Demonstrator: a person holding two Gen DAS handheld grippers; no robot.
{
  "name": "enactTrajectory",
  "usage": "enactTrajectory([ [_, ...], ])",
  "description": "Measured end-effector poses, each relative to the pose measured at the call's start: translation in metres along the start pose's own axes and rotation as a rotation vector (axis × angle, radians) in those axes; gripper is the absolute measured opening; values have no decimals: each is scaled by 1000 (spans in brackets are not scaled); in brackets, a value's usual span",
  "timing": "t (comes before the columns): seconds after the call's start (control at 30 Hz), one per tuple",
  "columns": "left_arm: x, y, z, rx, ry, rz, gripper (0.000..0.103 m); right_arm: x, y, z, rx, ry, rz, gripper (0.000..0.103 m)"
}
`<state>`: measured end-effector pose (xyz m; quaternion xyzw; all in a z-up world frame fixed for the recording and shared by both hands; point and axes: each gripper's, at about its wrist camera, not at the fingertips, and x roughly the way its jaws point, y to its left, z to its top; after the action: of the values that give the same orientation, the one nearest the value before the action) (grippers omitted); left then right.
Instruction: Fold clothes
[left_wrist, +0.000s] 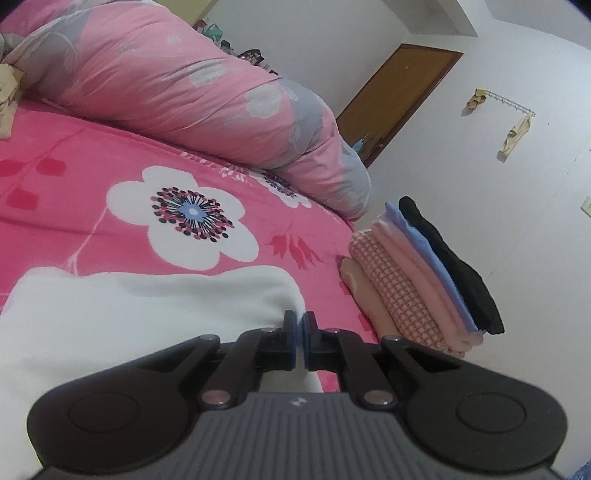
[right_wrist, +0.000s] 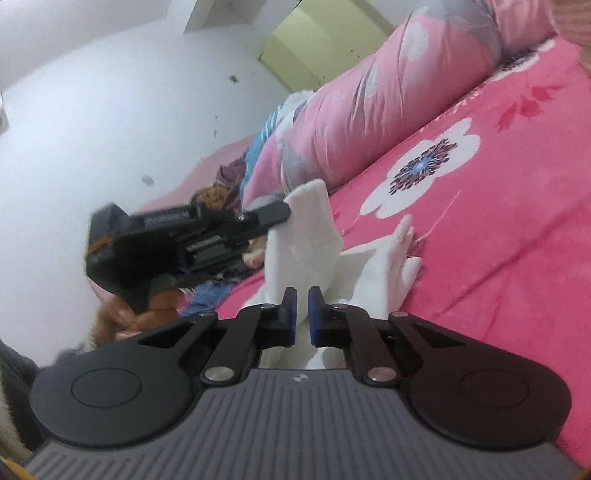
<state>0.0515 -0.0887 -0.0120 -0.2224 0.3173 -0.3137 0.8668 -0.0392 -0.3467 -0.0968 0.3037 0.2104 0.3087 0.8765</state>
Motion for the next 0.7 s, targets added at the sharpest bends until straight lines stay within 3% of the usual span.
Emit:
enactTrajectory([
  [0.13, 1, 2, 0, -7, 2, -6, 4, -7, -12, 4, 49, -32, -99, 9],
  [0.27, 2, 6, -1, -15, 2, -9, 4, -10, -25, -5, 129, 30, -123, 18],
  [0.33, 2, 8, -1, -21, -3, -15, 4, -5, -17, -11, 98, 55, -154, 16],
  [0.37, 1, 9, -1, -21, -6, -18, 4, -5, -13, -14, 67, 49, -160, 9],
  [0.4, 1, 9, -1, -21, -8, -20, 4, -7, -8, -16, 42, 34, -156, 4],
  [0.53, 0, 11, 0, -27, -9, -27, 4, -15, 5, -16, -21, -41, -100, 3],
  [0.7, 0, 13, 0, -41, -11, -37, 4, -5, 9, -10, -40, -13, -50, 2],
])
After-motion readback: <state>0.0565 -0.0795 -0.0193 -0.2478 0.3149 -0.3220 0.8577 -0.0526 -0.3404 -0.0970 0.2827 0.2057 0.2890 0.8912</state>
